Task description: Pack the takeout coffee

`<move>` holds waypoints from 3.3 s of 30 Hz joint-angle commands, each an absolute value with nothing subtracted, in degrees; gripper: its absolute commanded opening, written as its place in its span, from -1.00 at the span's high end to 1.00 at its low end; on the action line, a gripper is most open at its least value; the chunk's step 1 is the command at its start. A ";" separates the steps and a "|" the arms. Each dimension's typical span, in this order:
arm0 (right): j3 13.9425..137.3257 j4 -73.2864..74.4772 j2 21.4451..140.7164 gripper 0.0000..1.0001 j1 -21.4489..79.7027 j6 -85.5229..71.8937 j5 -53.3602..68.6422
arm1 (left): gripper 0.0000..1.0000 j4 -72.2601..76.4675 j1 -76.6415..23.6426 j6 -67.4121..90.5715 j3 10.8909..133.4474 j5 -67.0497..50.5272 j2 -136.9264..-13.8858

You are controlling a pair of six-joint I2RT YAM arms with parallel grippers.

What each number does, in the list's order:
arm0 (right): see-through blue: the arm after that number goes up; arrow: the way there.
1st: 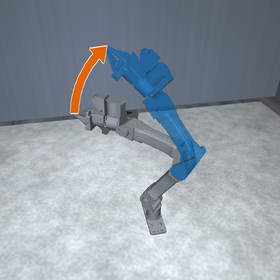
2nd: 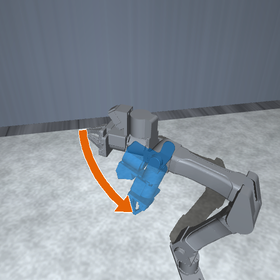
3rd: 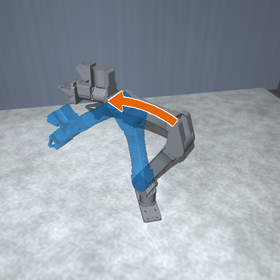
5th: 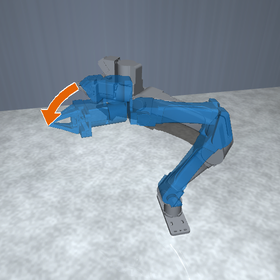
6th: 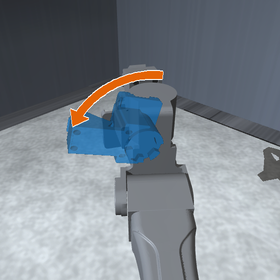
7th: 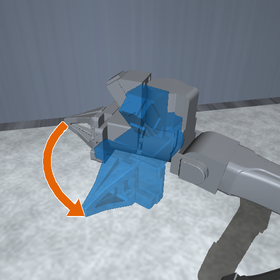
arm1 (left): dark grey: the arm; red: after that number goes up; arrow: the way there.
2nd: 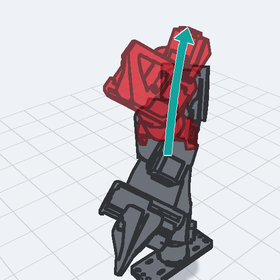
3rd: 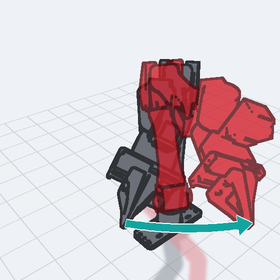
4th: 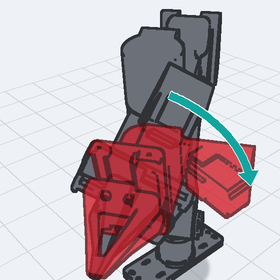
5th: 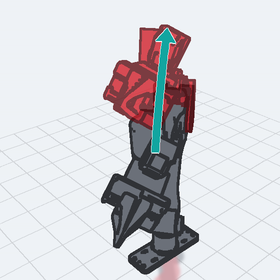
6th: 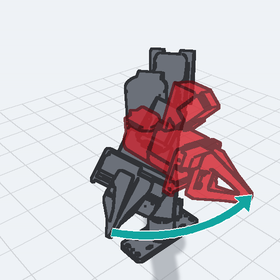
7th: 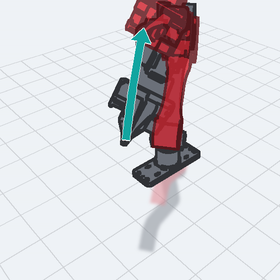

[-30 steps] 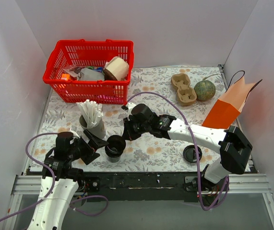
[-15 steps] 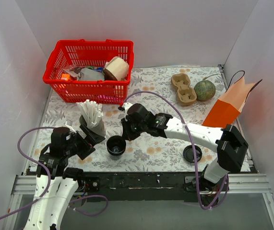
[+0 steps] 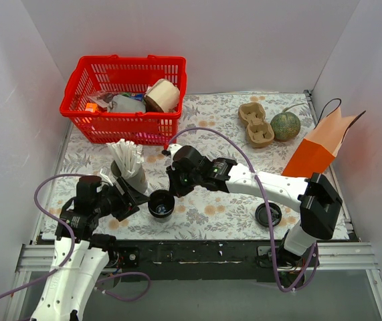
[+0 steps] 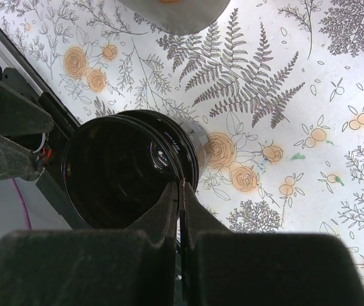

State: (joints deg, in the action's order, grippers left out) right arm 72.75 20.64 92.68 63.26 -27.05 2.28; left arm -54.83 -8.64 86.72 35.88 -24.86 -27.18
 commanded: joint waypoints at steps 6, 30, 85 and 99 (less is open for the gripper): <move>74.71 18.19 92.02 0.97 63.72 -28.74 4.22 | 0.13 -51.33 -8.79 86.31 34.10 -28.57 -27.07; 75.85 20.30 93.08 0.97 63.72 -26.55 2.55 | 0.34 -53.08 -8.79 84.47 38.06 -29.18 -33.22; 71.28 11.51 91.32 0.97 63.81 -29.09 10.55 | 0.97 -51.06 -8.79 82.01 34.98 -30.68 -36.56; 71.63 13.36 88.95 0.97 63.72 -27.95 7.74 | 1.00 -50.01 -8.79 81.30 38.32 -31.11 -35.60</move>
